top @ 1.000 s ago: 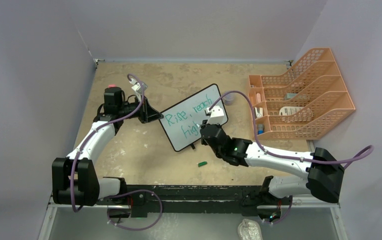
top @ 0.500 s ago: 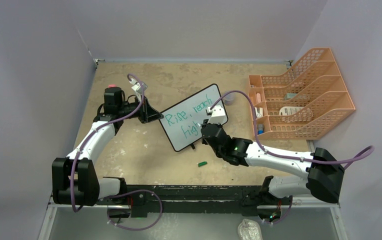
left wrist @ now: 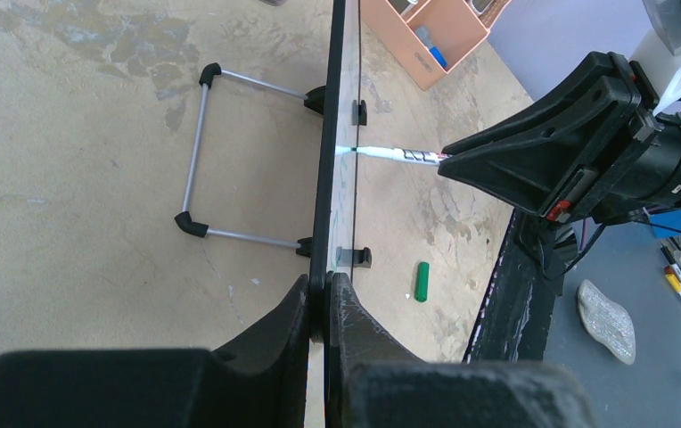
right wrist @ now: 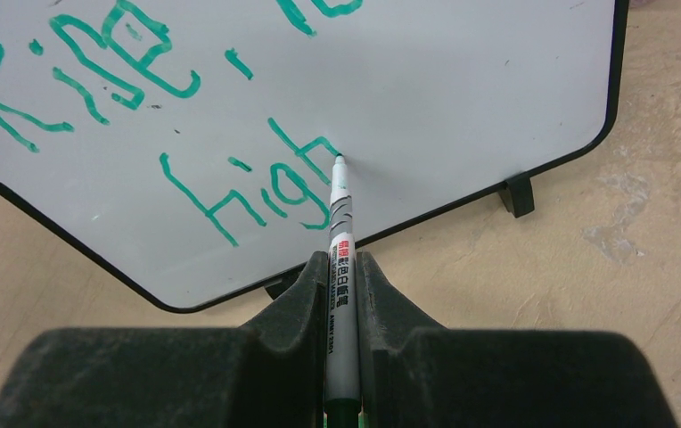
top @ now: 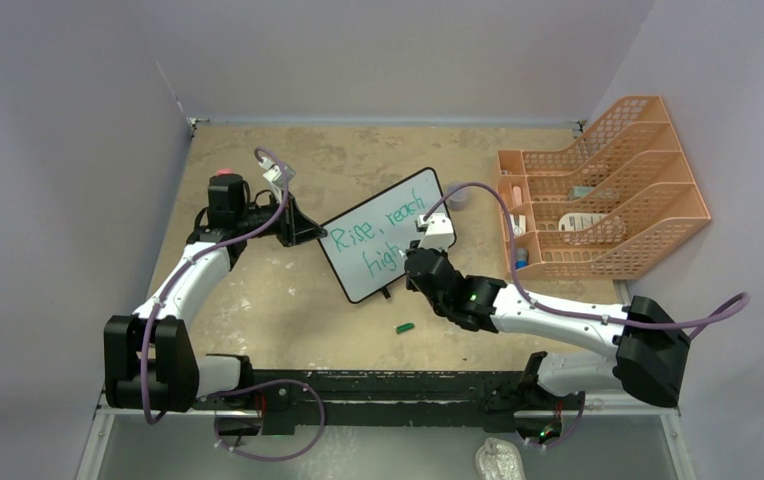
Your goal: Write a sentence on the whiteboard
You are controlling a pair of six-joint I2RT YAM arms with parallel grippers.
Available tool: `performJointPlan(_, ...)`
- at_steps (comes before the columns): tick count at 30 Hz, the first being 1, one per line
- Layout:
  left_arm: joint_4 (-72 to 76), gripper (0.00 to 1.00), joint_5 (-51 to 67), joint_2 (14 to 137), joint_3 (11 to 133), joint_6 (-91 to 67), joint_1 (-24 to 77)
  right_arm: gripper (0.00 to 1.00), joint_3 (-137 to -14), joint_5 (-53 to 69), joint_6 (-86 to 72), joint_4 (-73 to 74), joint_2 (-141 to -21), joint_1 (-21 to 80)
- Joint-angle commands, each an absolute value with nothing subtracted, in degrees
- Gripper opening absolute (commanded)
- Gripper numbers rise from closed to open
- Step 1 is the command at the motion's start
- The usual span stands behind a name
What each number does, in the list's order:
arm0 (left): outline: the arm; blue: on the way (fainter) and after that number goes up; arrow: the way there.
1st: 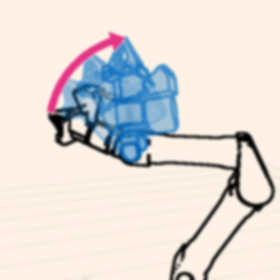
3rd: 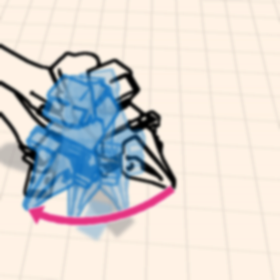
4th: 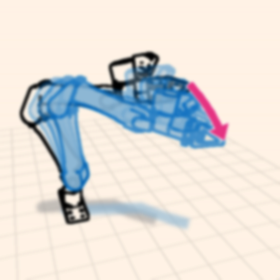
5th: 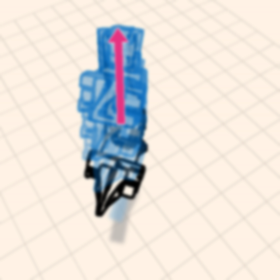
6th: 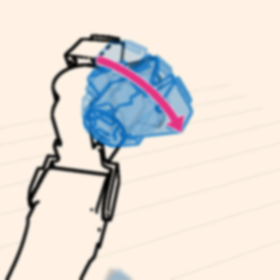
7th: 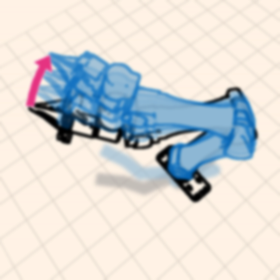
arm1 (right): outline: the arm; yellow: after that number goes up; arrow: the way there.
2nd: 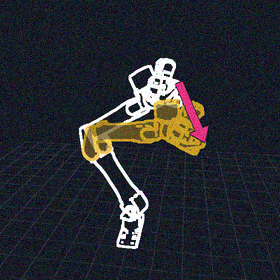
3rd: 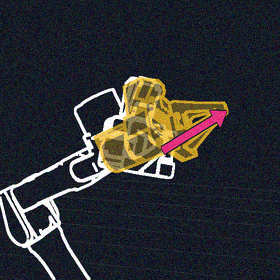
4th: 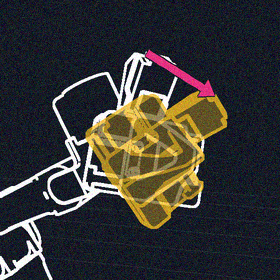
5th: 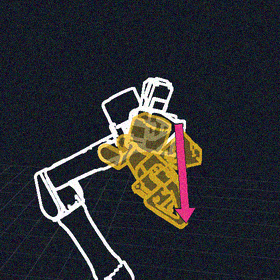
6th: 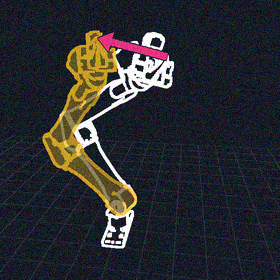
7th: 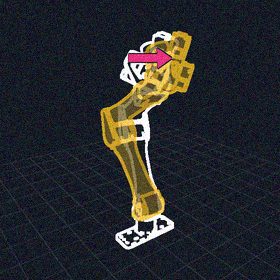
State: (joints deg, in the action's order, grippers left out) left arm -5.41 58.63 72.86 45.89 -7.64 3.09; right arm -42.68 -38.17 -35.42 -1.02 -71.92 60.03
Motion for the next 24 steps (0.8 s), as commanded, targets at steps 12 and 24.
performJointPlan(12,-6.28,0.00,57.52,73.53,47.15,-5.27,3.63,0.00,-41.62,-38.71,-38.23,0.83,-70.10,59.85)
performJointPlan(24,-6.42,0.00,57.42,73.39,47.11,-5.27,3.63,0.00,-42.28,-39.09,-35.62,0.71,-66.44,59.72)
